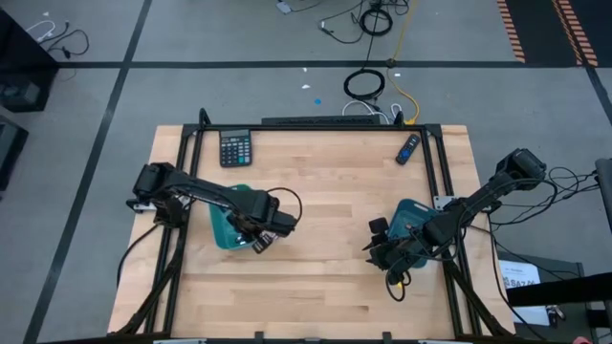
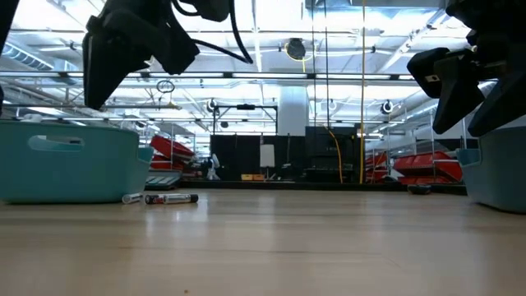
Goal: Sort batteries
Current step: Put the white battery into the left blue bin
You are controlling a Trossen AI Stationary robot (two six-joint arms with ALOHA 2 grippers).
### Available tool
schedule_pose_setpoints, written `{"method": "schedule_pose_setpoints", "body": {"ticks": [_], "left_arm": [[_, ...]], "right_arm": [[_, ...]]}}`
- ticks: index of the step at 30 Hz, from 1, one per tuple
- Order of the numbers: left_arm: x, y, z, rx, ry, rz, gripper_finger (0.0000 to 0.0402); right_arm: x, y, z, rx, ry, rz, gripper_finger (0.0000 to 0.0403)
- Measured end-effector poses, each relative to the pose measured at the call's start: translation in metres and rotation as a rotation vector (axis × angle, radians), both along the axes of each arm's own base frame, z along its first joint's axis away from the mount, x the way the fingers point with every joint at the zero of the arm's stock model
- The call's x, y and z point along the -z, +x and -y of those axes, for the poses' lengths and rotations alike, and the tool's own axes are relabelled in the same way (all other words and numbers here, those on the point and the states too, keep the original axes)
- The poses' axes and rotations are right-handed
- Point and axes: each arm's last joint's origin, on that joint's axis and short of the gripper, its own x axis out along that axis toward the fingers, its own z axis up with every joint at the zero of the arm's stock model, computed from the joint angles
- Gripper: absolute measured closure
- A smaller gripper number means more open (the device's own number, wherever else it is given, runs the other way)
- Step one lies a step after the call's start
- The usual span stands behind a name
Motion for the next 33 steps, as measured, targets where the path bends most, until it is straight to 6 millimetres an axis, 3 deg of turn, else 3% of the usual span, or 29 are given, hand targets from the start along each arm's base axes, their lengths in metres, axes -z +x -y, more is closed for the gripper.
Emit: {"method": "schedule_pose_setpoints", "body": {"ticks": [4,7,14,16,23,27,33], "left_arm": [[0.001,0.0,-0.001,-0.003,0.015,0.0,0.022],[-0.004,0.003,-0.006,-0.049,0.053,0.028,0.0211],[-0.013,0.033,-0.012,-0.101,0.206,0.339,0.0208],[-0.003,0.046,-0.009,-0.072,0.192,0.392,0.0208],[0.058,0.08,0.008,0.04,0.068,0.371,0.021],[0.082,0.083,0.013,0.088,0.069,0.293,0.0219],[0.096,0.083,0.013,0.154,0.123,0.239,0.0232]], "right_arm": [[0.0,0.0,0.0,-0.001,-0.001,0.0,0.0258],[0.0,0.0,0.0,-0.006,-0.003,0.002,0.0258],[-0.002,0.002,-0.001,-0.014,0.006,0.027,0.0258],[-0.002,0.002,-0.001,-0.014,0.006,0.027,0.0258],[-0.002,0.002,-0.002,-0.014,0.007,0.029,0.0258],[-0.002,0.002,-0.002,-0.014,0.009,0.031,0.0258],[-0.002,0.002,-0.002,-0.014,0.009,0.032,0.0258]]}}
